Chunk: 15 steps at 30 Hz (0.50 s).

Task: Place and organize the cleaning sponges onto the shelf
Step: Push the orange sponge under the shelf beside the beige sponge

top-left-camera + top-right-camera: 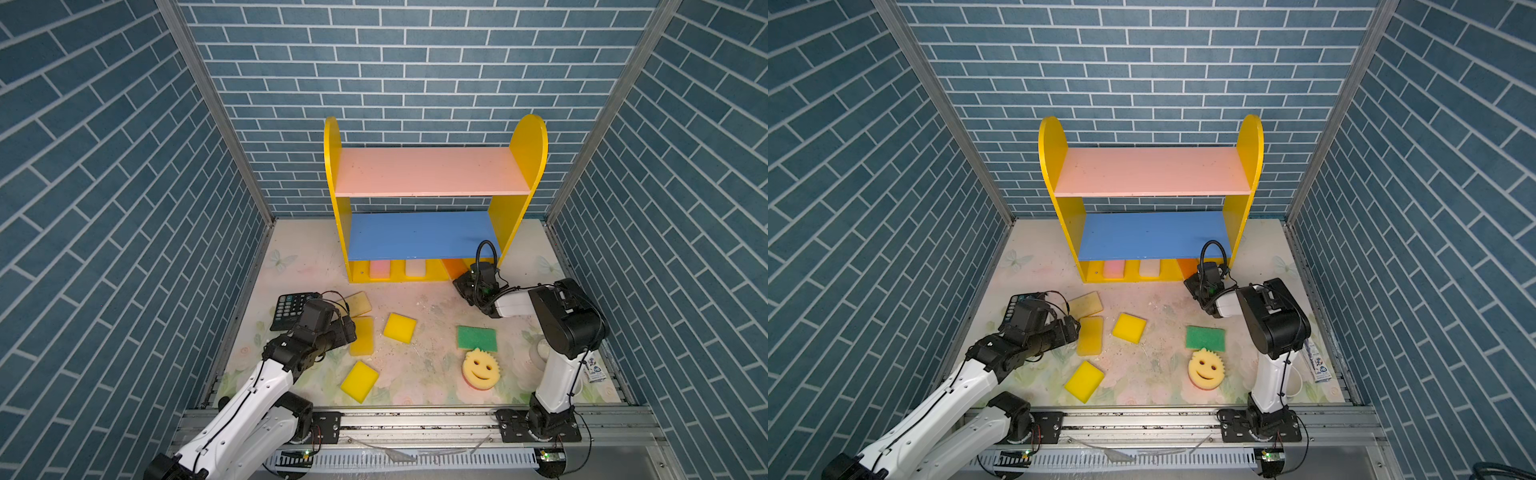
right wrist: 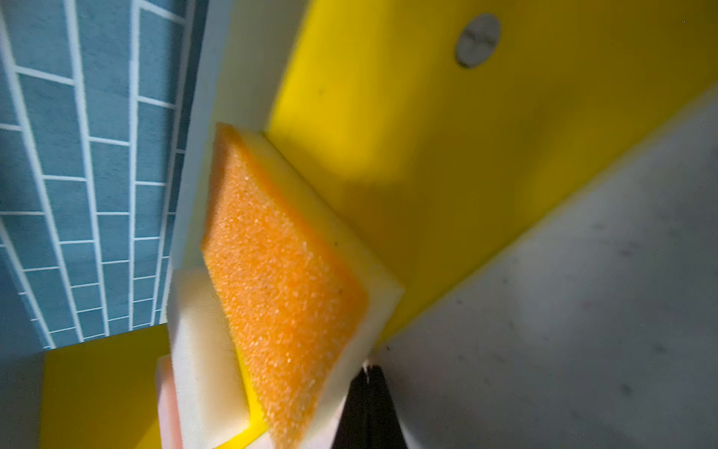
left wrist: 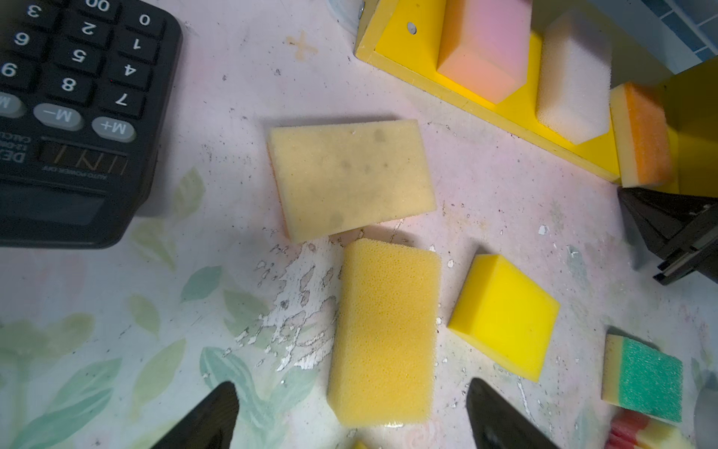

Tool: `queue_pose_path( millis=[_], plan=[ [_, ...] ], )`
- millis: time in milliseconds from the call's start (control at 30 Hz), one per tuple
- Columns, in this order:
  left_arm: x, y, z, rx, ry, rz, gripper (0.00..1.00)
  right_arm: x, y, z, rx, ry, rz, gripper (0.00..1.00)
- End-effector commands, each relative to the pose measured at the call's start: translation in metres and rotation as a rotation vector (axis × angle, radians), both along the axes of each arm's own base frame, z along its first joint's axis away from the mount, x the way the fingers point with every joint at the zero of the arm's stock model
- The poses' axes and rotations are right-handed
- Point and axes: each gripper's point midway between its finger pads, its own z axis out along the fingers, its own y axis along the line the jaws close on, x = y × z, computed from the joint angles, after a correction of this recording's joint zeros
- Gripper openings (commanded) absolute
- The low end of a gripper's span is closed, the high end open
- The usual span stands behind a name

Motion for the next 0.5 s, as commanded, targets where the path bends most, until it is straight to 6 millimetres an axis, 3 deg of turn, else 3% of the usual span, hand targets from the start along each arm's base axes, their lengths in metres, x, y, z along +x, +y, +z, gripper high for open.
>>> queue_pose_path(
  millis=[0, 467],
  plan=[
    [0.003, 0.002, 0.003, 0.009, -0.007, 0.006, 0.93, -0.021, -0.003, -0.049, 0.012, 0.100, -0.032, 0.00],
    [0.006, -0.002, 0.003, -0.001, 0.000, -0.003, 0.93, -0.042, 0.007, -0.069, 0.020, 0.108, 0.020, 0.00]
  ],
)
